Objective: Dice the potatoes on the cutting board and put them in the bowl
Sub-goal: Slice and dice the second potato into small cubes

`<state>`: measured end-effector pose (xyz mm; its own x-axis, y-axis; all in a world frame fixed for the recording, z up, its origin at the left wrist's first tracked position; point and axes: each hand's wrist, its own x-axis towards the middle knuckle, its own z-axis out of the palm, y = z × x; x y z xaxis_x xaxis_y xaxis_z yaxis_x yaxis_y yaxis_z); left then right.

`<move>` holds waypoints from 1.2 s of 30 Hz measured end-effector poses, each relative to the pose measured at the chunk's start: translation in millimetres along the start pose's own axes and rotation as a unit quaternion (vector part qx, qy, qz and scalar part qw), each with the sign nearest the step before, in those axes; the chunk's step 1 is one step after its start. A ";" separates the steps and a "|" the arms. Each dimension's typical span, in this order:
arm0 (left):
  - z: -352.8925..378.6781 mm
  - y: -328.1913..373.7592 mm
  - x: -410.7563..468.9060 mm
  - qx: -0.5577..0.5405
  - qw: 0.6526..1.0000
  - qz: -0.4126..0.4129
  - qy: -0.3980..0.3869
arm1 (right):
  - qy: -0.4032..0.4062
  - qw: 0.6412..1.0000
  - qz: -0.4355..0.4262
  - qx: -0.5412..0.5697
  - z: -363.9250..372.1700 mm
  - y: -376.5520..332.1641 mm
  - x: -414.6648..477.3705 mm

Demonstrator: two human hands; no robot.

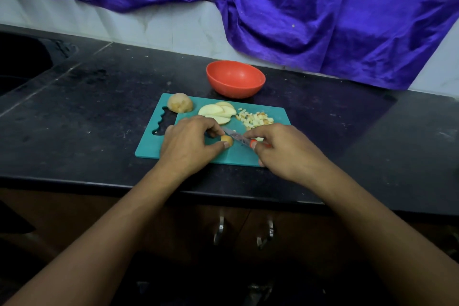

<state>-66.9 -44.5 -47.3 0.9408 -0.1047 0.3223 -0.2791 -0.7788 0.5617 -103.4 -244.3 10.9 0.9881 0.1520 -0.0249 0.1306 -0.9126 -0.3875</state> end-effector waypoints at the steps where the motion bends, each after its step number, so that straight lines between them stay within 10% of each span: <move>1: 1.0 0.1 -0.5 0.006 1.000 0.001 0.004 | 0.001 1.000 -0.001 -0.007 0.0 -2.6 1.5; 22: -3.4 6.2 -3.3 -0.015 1.000 -0.018 0.000 | 0.102 0.973 -0.083 -0.189 46.6 6.6 -32.3; 28: -2.8 7.0 -4.6 -0.015 1.000 -0.017 0.002 | 0.080 0.994 0.008 0.069 29.3 15.8 -23.7; 36: -1.5 5.8 -5.2 -0.009 1.000 -0.011 0.008 | 0.050 0.999 -0.001 -0.003 11.7 -5.6 -14.0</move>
<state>-73.7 -47.5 -44.6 0.9437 -0.0783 0.3214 -0.2623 -0.7692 0.5827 -118.9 -236.9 2.7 0.9911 0.1148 0.0678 0.1320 -0.9151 -0.3810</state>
